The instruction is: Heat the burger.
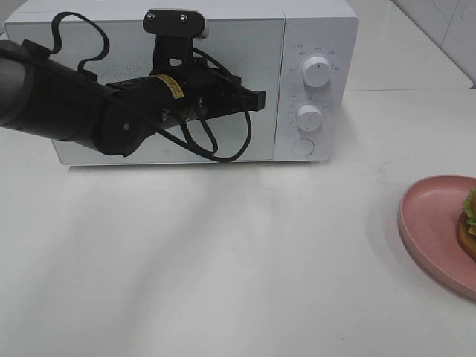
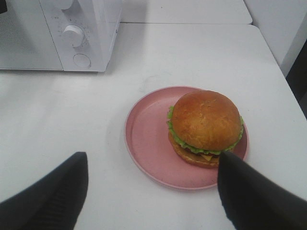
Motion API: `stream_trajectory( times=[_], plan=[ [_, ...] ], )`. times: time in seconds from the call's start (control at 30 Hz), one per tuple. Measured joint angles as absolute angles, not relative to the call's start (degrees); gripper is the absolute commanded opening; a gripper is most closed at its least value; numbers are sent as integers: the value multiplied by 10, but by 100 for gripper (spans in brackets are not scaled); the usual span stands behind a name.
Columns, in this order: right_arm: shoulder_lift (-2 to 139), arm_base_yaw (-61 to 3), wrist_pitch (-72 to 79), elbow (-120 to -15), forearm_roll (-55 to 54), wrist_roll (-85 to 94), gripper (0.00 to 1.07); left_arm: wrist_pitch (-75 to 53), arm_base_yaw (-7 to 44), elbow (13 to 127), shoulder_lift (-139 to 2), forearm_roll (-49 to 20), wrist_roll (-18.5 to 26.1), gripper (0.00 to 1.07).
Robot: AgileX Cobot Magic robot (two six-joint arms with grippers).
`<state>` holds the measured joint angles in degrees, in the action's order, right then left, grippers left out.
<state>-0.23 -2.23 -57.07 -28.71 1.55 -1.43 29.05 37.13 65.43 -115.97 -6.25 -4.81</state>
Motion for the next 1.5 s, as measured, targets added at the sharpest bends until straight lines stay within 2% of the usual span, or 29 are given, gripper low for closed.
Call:
stream_trajectory(
  times=[0.27, 0.33, 0.37, 0.4, 0.43, 0.47, 0.5, 0.53, 0.57, 0.6, 0.63, 0.77, 0.83, 0.93, 1.0, 1.17, 1.27, 1.3, 1.4, 1.47, 1.5],
  plan=[
    [-2, -22, -571, -287, 15, -14, 74, 223, 375, 665, -1145, -61, -48, 0],
    [-2, -22, -571, -287, 15, -14, 74, 195, 376, 668, -1136, -65, -48, 3],
    [-2, -22, -571, -287, 15, -14, 74, 158, 378, 670, -1125, -67, -48, 15],
    [-2, -22, -571, -287, 15, -14, 74, 158, 378, 670, -1125, -67, -48, 15],
    [-2, -22, -571, -287, 15, -14, 74, 136, 380, 670, -1117, -69, -48, 26],
    [-2, -22, -571, -287, 15, -14, 74, 92, 388, 670, -1104, -69, -48, 52],
    [-2, -22, -571, -287, 15, -14, 74, 92, 388, 670, -1104, -69, -48, 52],
    [-2, -22, -571, -287, 15, -14, 74, 41, 392, 670, -1092, -69, -48, 84],
    [-2, -22, -571, -287, 15, -14, 74, 11, 395, 670, -1085, -69, -48, 97],
    [-2, -22, -571, -287, 15, -14, 74, 11, 395, 670, -1085, -69, -48, 97],
    [-2, -22, -571, -287, 15, -14, 74, -50, 396, 670, -1071, -69, -48, 101],
    [-2, -22, -571, -287, 15, -14, 74, -138, 396, 670, -1050, -66, -48, 100],
    [-2, -22, -571, -287, 15, -14, 74, -253, 396, 670, -1022, -65, -48, 100],
    [-2, -22, -571, -287, 15, -14, 74, -283, 396, 670, -1014, -65, -48, 100],
    [-2, -22, -571, -287, 15, -14, 74, -366, 396, 670, -989, -64, -48, 100],
    [-2, -22, -571, -287, 15, -14, 74, -466, 394, 670, -951, -58, -50, 100],
    [-2, -22, -571, -287, 15, -14, 74, -514, 375, 672, -926, -59, -50, 100],
    [-2, -22, -571, -287, 15, -14, 74, -541, 350, 673, -909, -59, -50, 100],
    [-2, -22, -571, -287, 15, -14, 74, -551, 337, 673, -902, -59, -50, 100],
    [-2, -22, -571, -287, 15, -14, 74, -583, 289, 673, -874, -59, -50, 100],
    [-2, -22, -571, -287, 15, -14, 74, -583, 289, 673, -874, -59, -50, 100]
  ],
)
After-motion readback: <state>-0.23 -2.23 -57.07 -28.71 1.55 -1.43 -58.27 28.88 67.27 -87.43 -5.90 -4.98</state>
